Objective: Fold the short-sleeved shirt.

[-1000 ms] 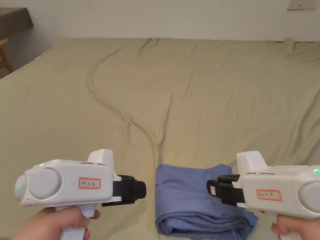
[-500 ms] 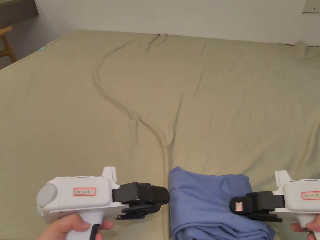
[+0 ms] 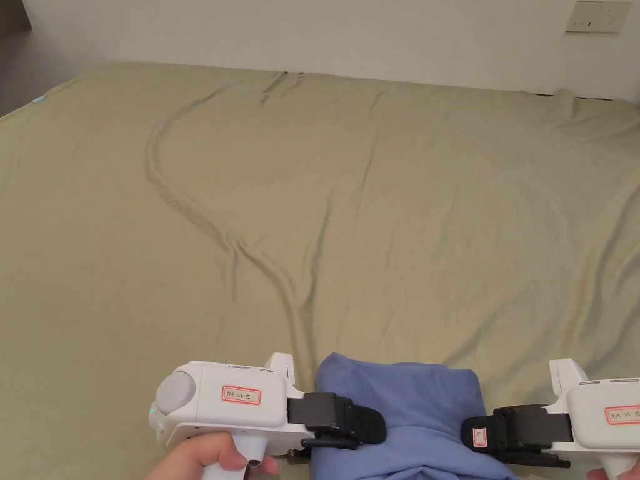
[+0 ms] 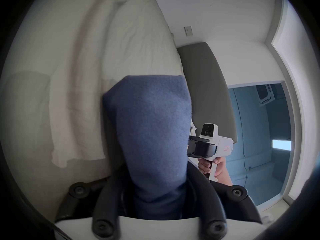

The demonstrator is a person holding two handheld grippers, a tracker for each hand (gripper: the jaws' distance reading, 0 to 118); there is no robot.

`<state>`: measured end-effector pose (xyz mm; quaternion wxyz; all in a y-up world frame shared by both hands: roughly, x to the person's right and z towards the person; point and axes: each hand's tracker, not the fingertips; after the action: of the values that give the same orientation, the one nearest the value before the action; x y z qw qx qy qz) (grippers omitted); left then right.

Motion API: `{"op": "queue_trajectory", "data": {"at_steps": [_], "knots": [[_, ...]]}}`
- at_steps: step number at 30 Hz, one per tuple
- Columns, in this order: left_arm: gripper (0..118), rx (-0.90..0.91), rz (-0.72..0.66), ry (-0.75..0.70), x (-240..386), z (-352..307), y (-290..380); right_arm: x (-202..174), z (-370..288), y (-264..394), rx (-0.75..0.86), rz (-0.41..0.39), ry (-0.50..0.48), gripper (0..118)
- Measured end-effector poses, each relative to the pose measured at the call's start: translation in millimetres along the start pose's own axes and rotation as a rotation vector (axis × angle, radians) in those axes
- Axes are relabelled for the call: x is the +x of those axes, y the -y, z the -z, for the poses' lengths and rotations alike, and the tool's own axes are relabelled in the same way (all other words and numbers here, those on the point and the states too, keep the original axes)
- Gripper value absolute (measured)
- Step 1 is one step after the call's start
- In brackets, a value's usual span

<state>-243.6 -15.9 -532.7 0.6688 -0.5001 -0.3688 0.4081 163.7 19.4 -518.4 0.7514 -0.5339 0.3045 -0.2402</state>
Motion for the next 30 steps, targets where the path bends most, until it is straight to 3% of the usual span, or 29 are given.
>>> {"op": "queue_trajectory", "data": {"at_steps": [7, 11, 17, 23, 30], "knots": [[20, -0.05, 0.144, -0.121, 30.6, -43.5, -9.3, -17.9, -16.9, 8.2, 0.032, -0.113, -0.04, 0], [20, -0.061, 0.189, -0.279, 43.5, -108.1, -33.1, -26.3, -23.4, 13.1, 0.005, -0.152, 0.012, 0], [20, -0.11, 0.331, -0.696, 54.8, -232.1, -70.6, -42.0, -30.1, 18.0, 0.042, -0.19, -0.008, 0], [20, -0.094, 0.344, -1.308, 22.8, -336.0, -104.7, -71.9, -21.7, 19.1, 0.015, -0.26, 0.01, 0], [20, -0.014, 0.208, -1.537, -15.9, -399.6, -115.9, -90.0, -10.2, 19.0, -0.026, -0.315, 0.058, 0]]}}
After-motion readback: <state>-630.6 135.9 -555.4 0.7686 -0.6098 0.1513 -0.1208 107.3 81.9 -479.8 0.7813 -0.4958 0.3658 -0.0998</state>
